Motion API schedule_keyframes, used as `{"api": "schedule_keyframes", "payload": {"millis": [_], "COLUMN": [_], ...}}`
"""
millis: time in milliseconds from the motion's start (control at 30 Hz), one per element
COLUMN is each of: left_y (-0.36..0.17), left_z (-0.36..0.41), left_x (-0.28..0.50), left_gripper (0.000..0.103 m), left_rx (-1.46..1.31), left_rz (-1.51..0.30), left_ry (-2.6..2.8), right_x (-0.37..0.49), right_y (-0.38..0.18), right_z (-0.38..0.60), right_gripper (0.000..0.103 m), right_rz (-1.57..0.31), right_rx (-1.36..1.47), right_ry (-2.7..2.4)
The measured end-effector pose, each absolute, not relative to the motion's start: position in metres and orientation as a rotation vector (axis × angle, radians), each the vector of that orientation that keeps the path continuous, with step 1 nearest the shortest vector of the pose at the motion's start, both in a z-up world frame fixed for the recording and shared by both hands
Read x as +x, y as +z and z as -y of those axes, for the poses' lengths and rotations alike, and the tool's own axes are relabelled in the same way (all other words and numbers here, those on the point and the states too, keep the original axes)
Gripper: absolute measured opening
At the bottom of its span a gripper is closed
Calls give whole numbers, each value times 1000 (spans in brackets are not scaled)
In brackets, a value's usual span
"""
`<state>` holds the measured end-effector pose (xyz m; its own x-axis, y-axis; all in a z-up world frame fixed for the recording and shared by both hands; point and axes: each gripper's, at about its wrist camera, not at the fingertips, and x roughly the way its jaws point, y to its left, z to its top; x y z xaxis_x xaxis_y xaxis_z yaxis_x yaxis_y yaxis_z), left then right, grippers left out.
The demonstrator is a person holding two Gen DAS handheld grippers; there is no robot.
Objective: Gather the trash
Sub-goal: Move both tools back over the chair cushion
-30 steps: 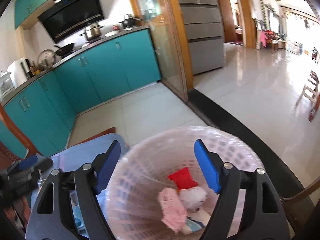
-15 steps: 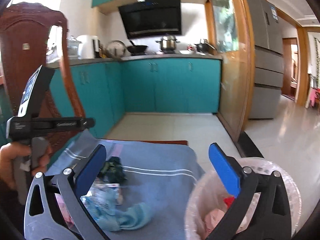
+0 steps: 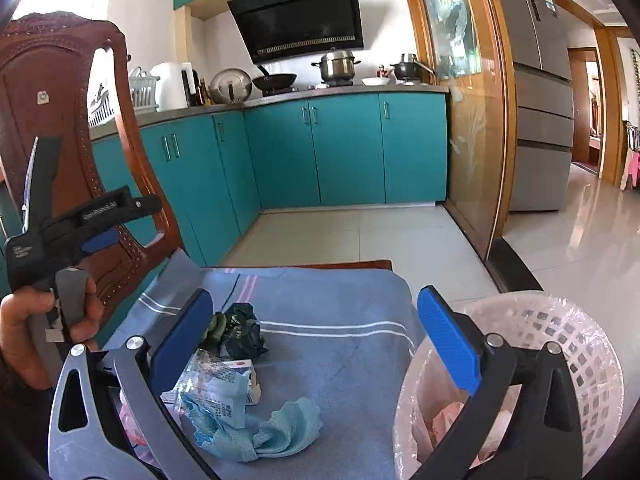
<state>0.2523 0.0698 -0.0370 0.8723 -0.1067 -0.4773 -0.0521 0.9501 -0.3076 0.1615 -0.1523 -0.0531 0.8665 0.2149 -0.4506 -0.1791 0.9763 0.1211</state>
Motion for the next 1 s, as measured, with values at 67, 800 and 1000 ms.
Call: {"api": "schedule_keyframes", "payload": {"millis": [67, 800, 1000], "left_y": [-39, -52, -65], "left_z": [-67, -56, -55], "left_x": [254, 255, 264], "left_gripper": [100, 100, 98], "left_rx": [-281, -79, -69], "left_rz": [-517, -589, -686], "left_ry": [-43, 15, 5], "right_x": [162, 178, 180], "right_y": [-54, -64, -69], "right_z": [150, 133, 126], "right_gripper": [100, 100, 100], "right_rz": [-487, -572, -603], "right_rx": [73, 59, 13], "right_ry": [207, 223, 199]}}
